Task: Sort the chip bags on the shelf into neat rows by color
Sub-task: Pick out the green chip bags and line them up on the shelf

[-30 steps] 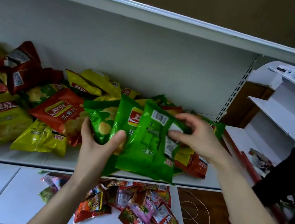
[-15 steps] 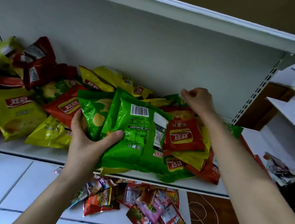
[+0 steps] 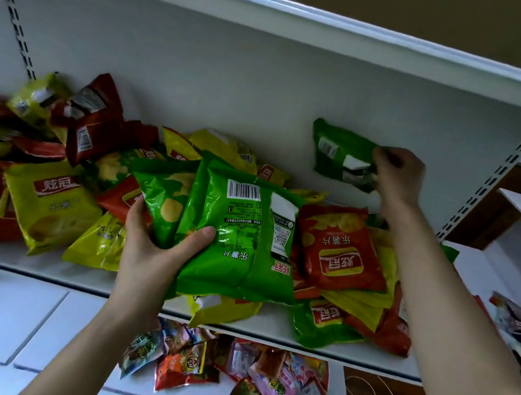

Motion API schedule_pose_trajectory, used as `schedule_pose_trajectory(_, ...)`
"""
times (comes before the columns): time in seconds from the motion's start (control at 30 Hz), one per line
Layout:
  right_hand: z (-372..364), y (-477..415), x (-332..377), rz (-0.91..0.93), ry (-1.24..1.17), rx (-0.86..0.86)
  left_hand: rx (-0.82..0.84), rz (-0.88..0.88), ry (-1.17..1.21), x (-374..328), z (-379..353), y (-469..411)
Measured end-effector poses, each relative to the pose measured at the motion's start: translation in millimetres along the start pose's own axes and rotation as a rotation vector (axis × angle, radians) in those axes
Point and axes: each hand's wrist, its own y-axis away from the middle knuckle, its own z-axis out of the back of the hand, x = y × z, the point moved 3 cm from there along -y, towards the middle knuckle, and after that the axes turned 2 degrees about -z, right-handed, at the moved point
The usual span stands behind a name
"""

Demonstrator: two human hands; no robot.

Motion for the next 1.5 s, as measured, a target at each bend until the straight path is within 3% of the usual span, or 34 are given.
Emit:
schedule_pose_trajectory(0.13,15.5,50.8,14.6,-0.136,-0.551,0.096,-0.066,-0.056,-0.007,-7.7,13.8,-5.9)
schedule_pose_trajectory(0.33,-29.1,145.4,27.3,-0.153,-0.796,0.427,-0.200,-0.128,0.026,-20.9,56.2,-7.4)
schedule_pose_trajectory(0.5,-103.7,193.0,50.7,-0.091,-0.694,0.721,-0.297,-0.177,0.067,-42.6,119.5,-6.7)
schedule_pose_trajectory(0.6,-156.8,222.2,75.0,-0.069,-0.600,0.788,-0.368,-0.240,-0.010,-63.5,169.4,-5.7)
schedule_pose_trajectory(0.73,-223.7,268.9,123.7,0.191,-0.386,0.773,-0.434,-0.309,-0.073,-94.2,244.3,-7.0)
schedule_pose_trajectory(0.9,-306.1,350.2,170.1,0.477,-0.186,0.984,-0.531,-0.229,0.067,-117.5,346.4,-9.7)
schedule_pose_trajectory(1.03,-362.1,416.7,186.5,0.488,-0.051,1.153,-0.589,-0.170,0.176,-127.4,410.4,-6.5)
schedule_pose_trajectory(1.5,-531.0,531.1,235.0,0.631,0.224,1.424,-0.822,-0.128,0.285,-121.9,581.2,-54.0)
